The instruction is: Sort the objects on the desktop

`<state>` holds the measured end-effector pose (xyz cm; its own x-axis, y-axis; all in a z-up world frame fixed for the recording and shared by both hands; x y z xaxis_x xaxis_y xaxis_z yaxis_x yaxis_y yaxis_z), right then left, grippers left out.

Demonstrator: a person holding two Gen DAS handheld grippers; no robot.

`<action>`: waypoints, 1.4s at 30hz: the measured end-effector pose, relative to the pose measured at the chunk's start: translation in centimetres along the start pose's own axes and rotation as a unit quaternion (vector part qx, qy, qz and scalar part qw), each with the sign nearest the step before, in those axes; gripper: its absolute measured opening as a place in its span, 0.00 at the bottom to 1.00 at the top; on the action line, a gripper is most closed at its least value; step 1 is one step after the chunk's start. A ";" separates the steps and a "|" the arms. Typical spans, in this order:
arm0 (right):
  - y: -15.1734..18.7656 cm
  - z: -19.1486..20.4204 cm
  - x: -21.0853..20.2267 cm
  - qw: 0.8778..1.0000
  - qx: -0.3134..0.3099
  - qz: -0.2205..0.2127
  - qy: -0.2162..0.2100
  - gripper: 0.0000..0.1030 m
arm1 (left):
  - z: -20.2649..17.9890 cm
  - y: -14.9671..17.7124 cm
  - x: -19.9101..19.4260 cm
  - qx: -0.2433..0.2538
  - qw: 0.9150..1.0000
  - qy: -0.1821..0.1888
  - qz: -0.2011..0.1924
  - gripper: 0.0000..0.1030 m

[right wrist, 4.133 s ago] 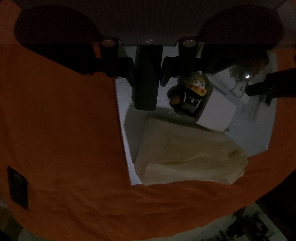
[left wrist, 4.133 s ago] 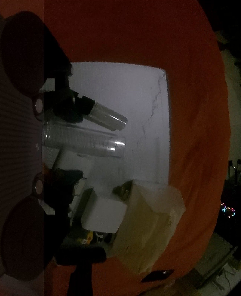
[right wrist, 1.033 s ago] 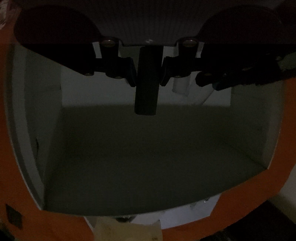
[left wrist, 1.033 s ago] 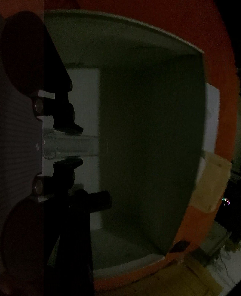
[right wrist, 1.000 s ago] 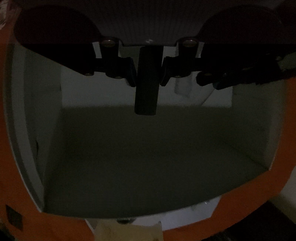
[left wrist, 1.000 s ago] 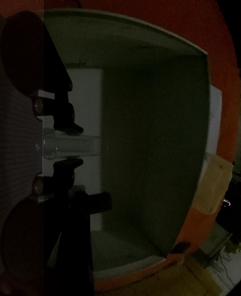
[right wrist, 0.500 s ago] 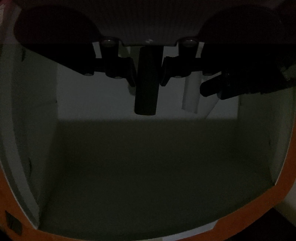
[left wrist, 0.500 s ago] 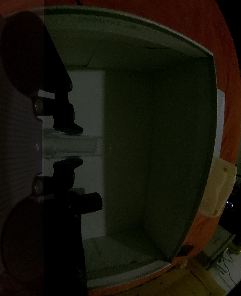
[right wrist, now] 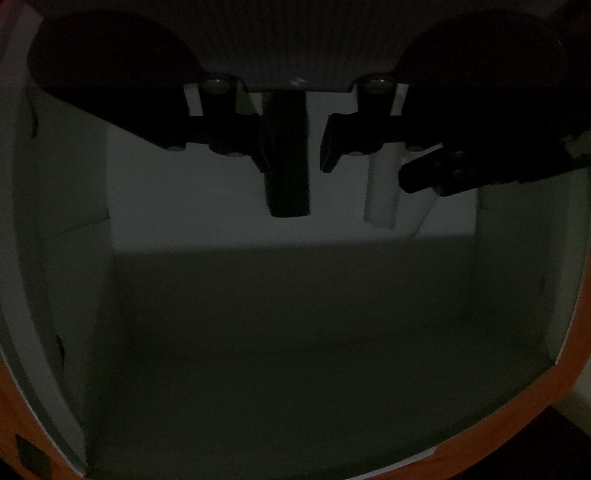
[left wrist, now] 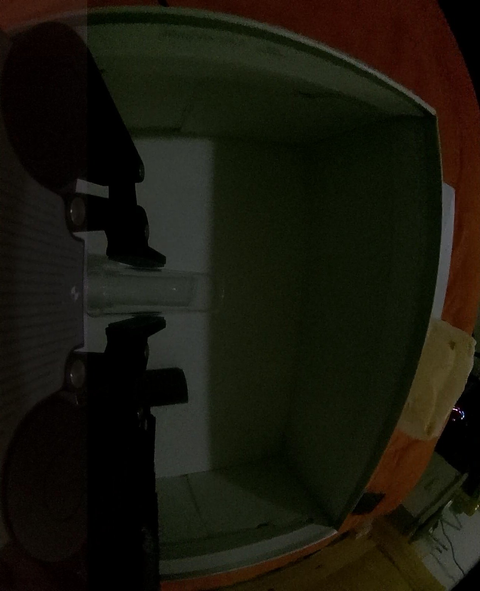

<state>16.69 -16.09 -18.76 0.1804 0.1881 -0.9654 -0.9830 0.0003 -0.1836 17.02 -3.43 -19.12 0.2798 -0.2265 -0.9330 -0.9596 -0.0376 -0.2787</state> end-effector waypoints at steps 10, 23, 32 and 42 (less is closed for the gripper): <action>-0.9 0.8 -1.2 1.000 0.003 -0.028 -0.003 0.32 | -0.1 -0.2 -2.0 0.010 1.000 -0.006 -0.016 0.29; -5.4 0.9 -9.7 0.995 0.019 -0.088 -0.052 0.32 | 0.2 -3.8 -8.2 0.006 0.998 0.007 -0.056 0.33; -9.2 0.4 -14.0 0.989 0.031 -0.114 -0.085 0.33 | 0.4 -7.6 -10.0 -0.003 0.997 0.009 -0.077 0.33; -13.3 -0.5 -14.4 0.988 0.032 -0.126 -0.089 0.33 | 0.4 -11.4 -9.6 0.011 0.997 0.006 -0.081 0.33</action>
Point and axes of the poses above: each gripper's, at about its wrist camera, not at the fingertips, and x roughly the way its jaws point, z to its left, y to its underside, the point moved 9 cm from there along x, roughly the way its jaws point, and after that the axes turned 5 degrees about -x, right-handed, at the moved point
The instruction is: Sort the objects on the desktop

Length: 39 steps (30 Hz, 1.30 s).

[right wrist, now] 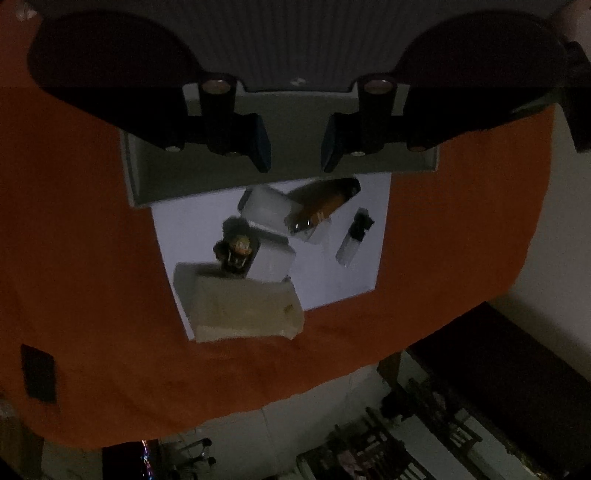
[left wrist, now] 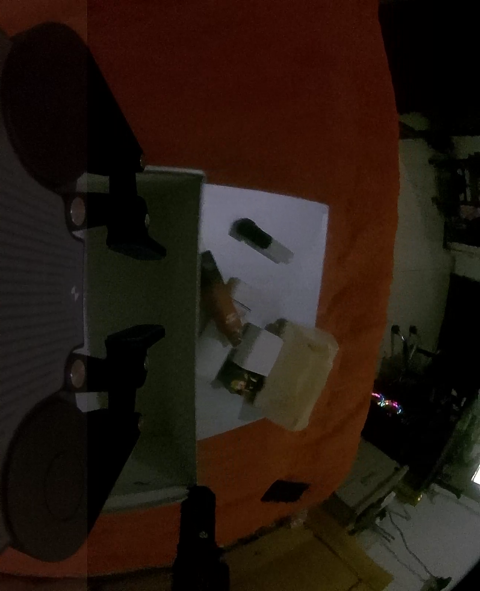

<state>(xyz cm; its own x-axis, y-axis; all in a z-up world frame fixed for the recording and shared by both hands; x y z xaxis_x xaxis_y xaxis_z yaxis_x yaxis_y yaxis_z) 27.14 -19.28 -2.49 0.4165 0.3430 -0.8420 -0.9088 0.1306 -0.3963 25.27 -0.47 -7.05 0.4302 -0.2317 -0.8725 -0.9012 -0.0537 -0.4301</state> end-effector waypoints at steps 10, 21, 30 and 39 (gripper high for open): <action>-3.5 -1.9 0.9 1.000 -0.002 -0.010 0.020 0.34 | 0.8 -4.1 1.9 0.000 1.000 -0.002 0.001 0.33; -6.1 -4.6 4.8 0.999 0.000 0.000 0.051 0.34 | 0.6 -7.6 6.3 0.004 1.000 0.001 0.021 0.33; -6.3 -4.5 9.2 0.995 -0.041 0.048 0.082 0.35 | 0.5 -8.1 10.9 0.014 0.999 -0.011 0.045 0.33; -5.7 -5.1 15.8 0.990 -0.056 0.058 0.114 0.36 | 2.0 -10.3 14.4 0.010 0.999 0.001 0.046 0.33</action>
Point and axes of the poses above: each gripper's, at about its wrist camera, not at the fingertips, and x roughly the way its jaws point, z to its left, y to its underside, the point moved 9 cm from there along x, roughly the way its jaws point, and after that the axes turned 5 degrees about -x, right-handed, at the moved point
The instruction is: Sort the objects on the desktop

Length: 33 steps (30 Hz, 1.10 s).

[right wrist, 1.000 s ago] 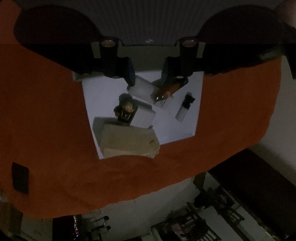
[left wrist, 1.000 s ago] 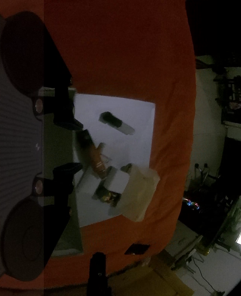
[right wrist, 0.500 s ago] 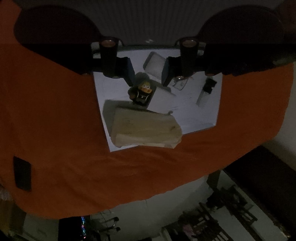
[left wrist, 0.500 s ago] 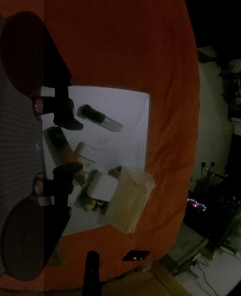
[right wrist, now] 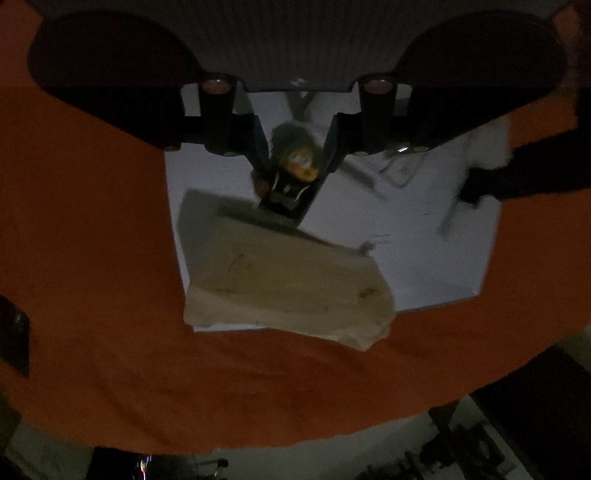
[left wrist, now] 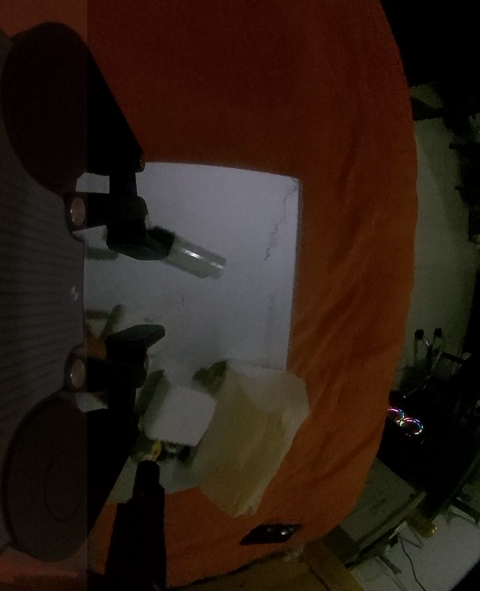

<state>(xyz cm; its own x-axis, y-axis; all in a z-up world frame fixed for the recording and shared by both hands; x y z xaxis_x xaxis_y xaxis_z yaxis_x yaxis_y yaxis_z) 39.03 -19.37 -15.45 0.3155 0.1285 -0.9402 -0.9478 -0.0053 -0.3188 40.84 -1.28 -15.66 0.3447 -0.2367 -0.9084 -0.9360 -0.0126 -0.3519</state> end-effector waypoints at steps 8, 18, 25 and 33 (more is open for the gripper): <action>0.7 -1.5 1.3 0.997 0.061 0.007 -0.047 0.47 | 1.1 -0.8 2.1 0.011 1.000 -0.013 0.009 0.33; 0.9 -1.8 1.3 0.994 0.080 0.015 -0.076 0.36 | 2.3 -0.8 3.1 -0.011 0.999 -0.029 0.018 0.33; 0.9 -3.2 0.2 0.995 0.067 0.021 -0.069 0.19 | 2.3 -0.8 3.4 -0.012 1.000 -0.024 0.015 0.33; 0.4 -4.1 -1.0 0.999 0.036 0.018 -0.034 0.33 | 2.3 -1.2 3.8 -0.003 1.000 -0.024 0.016 0.33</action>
Point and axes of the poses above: each gripper's, at about its wrist camera, not at the fingertips, and x roughly the way its jaws point, z to its left, y to its underside, the point moved 9 cm from there along x, roughly the way its jaws point, and after that the axes turned 5 degrees about -x, right-handed, at the moved point
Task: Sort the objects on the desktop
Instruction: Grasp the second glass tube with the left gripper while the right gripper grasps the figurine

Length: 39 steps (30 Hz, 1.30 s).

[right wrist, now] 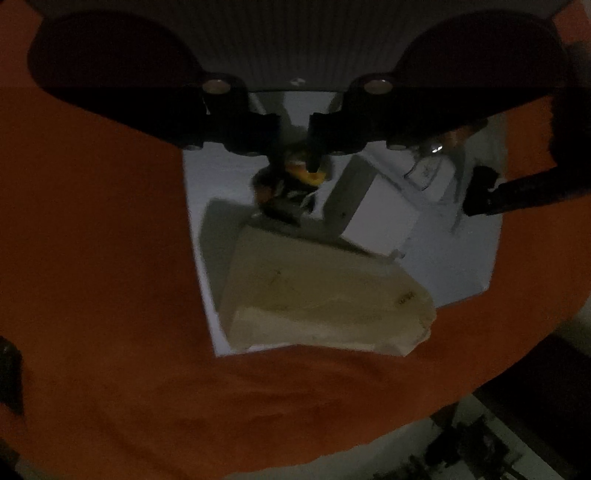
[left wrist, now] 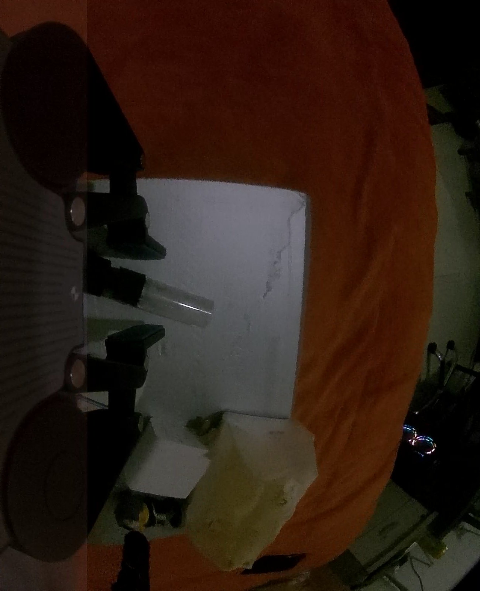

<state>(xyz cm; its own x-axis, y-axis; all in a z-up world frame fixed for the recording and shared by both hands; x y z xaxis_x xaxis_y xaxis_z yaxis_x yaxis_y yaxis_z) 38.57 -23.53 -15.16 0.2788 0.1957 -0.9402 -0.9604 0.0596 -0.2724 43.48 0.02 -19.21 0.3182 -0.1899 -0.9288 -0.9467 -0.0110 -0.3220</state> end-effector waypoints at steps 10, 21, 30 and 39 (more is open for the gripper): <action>-0.3 0.9 1.3 1.000 0.004 -0.010 0.010 0.44 | -0.7 0.2 0.0 0.002 1.000 0.001 -0.002 0.45; 0.0 0.2 0.9 0.999 0.027 -0.009 -0.023 0.31 | -0.6 0.1 0.1 -0.015 1.000 0.002 -0.011 0.15; 0.1 -2.2 -0.8 0.998 0.053 -0.027 -0.033 0.31 | -0.3 -0.1 -0.9 -0.016 0.999 0.009 -0.029 0.15; -0.6 -0.2 -2.8 0.997 0.039 -0.048 -0.054 0.31 | 0.2 -0.2 -3.8 -0.023 0.999 0.029 -0.035 0.15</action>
<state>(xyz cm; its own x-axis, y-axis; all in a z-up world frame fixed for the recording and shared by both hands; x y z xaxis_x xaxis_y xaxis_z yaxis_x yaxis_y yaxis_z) 38.31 -24.34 -12.41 0.3716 0.2901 -0.8819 -0.9275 0.1573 -0.3391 42.45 0.91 -15.70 0.3814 -0.2430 -0.8919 -0.9240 -0.0709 -0.3758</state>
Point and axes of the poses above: each gripper's, at about its wrist camera, not at the fingertips, and x roughly the way its jaws point, z to its left, y to its underside, the point moved 9 cm from there along x, roughly the way its jaws point, and after that the axes turned 5 degrees about -x, right-handed, at the moved point
